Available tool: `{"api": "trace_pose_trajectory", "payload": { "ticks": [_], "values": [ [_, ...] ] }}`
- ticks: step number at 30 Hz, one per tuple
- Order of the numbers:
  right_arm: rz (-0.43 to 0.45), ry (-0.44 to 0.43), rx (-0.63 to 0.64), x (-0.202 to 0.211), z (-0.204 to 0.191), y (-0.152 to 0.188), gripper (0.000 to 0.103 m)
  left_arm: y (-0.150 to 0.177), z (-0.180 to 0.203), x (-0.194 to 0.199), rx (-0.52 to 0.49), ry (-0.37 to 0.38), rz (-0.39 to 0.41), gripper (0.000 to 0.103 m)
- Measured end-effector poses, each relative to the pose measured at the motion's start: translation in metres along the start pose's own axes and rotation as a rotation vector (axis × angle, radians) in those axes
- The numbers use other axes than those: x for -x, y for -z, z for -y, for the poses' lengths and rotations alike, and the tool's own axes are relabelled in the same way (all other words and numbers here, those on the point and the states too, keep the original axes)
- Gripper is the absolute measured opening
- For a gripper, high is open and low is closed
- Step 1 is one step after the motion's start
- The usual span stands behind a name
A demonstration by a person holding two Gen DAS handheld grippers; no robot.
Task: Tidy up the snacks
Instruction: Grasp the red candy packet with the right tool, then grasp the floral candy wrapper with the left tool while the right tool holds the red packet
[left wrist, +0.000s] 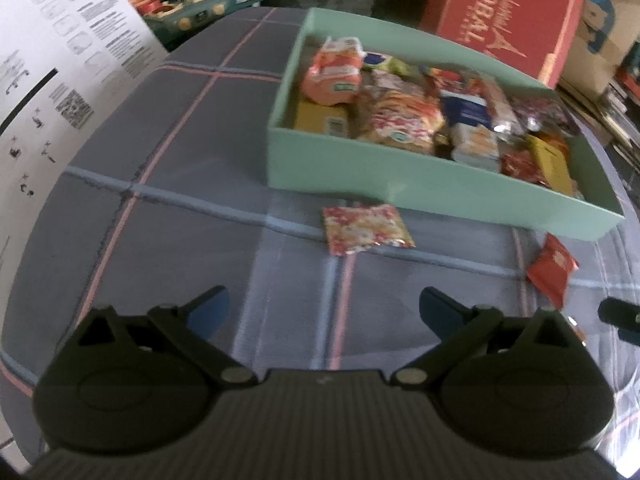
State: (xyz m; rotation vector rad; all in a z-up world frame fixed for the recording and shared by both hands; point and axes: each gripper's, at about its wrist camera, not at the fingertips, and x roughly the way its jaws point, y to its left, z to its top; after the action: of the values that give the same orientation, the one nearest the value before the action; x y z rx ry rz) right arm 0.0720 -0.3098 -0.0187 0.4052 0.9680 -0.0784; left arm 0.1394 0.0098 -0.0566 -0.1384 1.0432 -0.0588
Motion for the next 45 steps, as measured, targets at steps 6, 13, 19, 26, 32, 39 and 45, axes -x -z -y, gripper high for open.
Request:
{"api": "trace_pose_trajectory", "payload": {
  "ticks": [6, 13, 19, 26, 32, 39, 45],
  "values": [
    [0.02, 0.009, 0.032, -0.011, -0.013, -0.006, 0.072, -0.016, 0.003, -0.01, 0.001, -0.006, 0.029, 0.103],
    [0.013, 0.015, 0.023, -0.031, -0.021, -0.018, 0.06, -0.033, 0.025, -0.022, -0.075, 0.02, 0.07, 0.098],
    [0.012, 0.028, 0.018, -0.048, -0.03, -0.025, 0.051, -0.031, 0.033, -0.035, -0.101, 0.09, 0.03, 0.06],
    [0.003, 0.009, 0.114, -0.063, -0.051, -0.025, 0.041, -0.01, 0.043, -0.026, -0.227, 0.157, 0.011, 0.057],
    [0.003, 0.003, 0.256, -0.06, -0.071, -0.011, 0.035, -0.003, 0.039, -0.018, -0.249, 0.18, -0.003, 0.056],
    [0.01, 0.006, 0.278, -0.055, -0.067, -0.003, 0.035, -0.016, 0.034, -0.023, -0.21, 0.137, 0.018, 0.065],
    [0.019, 0.018, 0.298, -0.055, -0.069, 0.001, 0.035, -0.02, 0.042, -0.026, -0.235, 0.127, 0.026, 0.071]
  ]
}}
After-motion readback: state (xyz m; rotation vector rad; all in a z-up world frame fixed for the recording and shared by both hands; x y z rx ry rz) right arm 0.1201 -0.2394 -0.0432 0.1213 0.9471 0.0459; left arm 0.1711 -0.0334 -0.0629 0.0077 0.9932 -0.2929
